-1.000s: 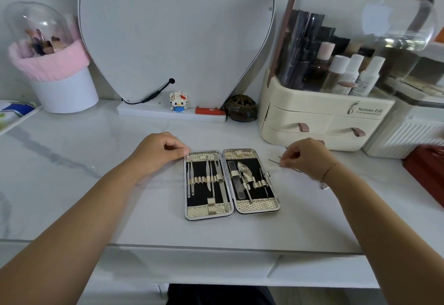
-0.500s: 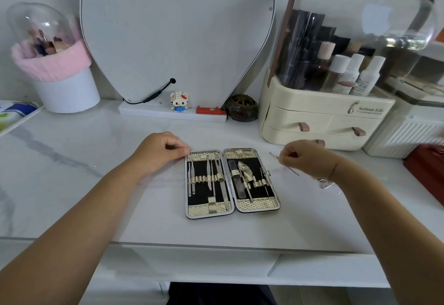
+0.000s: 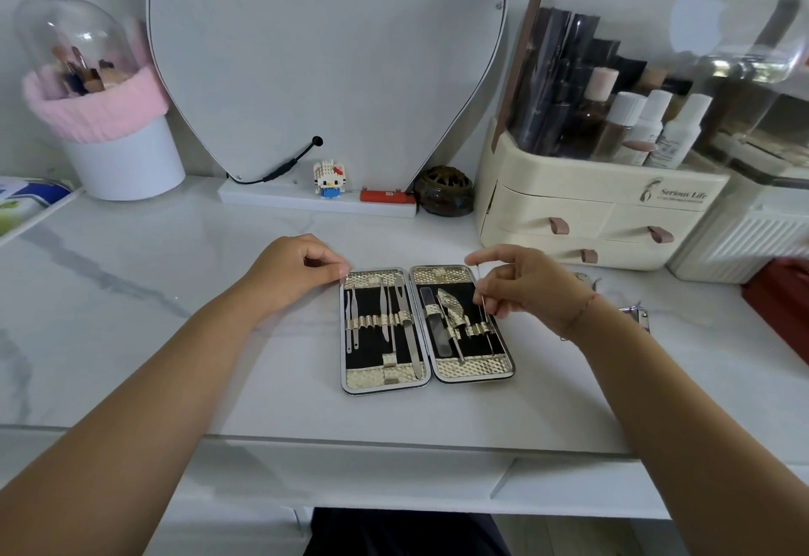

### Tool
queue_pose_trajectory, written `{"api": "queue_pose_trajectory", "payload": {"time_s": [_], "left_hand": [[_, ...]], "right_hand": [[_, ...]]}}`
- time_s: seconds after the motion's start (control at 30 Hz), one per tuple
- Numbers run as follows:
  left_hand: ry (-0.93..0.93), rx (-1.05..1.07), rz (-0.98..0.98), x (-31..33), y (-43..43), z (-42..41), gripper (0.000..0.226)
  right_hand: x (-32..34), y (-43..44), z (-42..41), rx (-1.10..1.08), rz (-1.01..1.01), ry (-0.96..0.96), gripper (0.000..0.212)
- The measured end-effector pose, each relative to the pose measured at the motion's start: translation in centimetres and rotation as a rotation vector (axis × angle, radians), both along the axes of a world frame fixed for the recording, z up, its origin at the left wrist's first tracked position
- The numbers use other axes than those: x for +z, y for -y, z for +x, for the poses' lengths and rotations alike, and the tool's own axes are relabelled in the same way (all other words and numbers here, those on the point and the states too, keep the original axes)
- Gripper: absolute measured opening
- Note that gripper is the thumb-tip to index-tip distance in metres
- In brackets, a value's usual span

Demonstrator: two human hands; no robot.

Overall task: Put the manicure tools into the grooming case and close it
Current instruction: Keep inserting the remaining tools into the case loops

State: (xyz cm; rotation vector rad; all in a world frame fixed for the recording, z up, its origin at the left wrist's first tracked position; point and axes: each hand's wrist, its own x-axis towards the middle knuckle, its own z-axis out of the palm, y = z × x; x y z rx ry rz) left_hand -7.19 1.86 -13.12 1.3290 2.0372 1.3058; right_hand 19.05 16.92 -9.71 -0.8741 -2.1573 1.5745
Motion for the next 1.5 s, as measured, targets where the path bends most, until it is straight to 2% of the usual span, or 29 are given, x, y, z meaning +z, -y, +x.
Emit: {"api": "queue_pose_trajectory", "payload": {"time_s": [0.13,0.5,0.7,0.97,1.07,1.17,1.23,1.37,1.5], "left_hand": [[-0.006,-0.009,-0.001,0.1,0.1,-0.1,0.008],[0.005,-0.017,0.001,0.2,0.3,0.0,0.011],[-0.008,-0.017,-0.003,0.3,0.3,0.0,0.011],[-0.007,-0.011,-0.010,0.3,0.3,0.1,0.011],[-0.009,-0.013,-0.014,0.3,0.3,0.2,0.009],[-0.021,-0.015,-0.011,0.2,0.2,0.1,0.008],[-0.017,-0.015,-0.014,0.1,0.1,0.0,0.006],[0.014,-0.004,0.001,0.1,0.0,0.2,0.003],[0.025,0.008,0.010,0.1,0.1,0.3,0.003]], "right_hand": [[0.0,-0.2,-0.4,-0.021,0.040,-0.002,0.017],[-0.8,-0.6,-0.9,-0.099,0.109,-0.019,0.011],[-0.9,-0.4,-0.6,-0.097,0.303,0.144,0.007],[-0.5,0.0,-0.2,-0.024,0.403,0.245,0.009],[-0.3,-0.1,0.4,-0.039,0.326,0.153,0.006],[1.1,-2.0,2.9,-0.270,0.289,-0.035,0.005],[1.9,-3.8,5.2,-0.412,0.337,-0.056,0.003],[1.4,-4.3,6.6,-0.363,0.493,0.196,0.002],[0.4,-3.4,5.6,-0.261,0.571,0.392,0.011]]}}
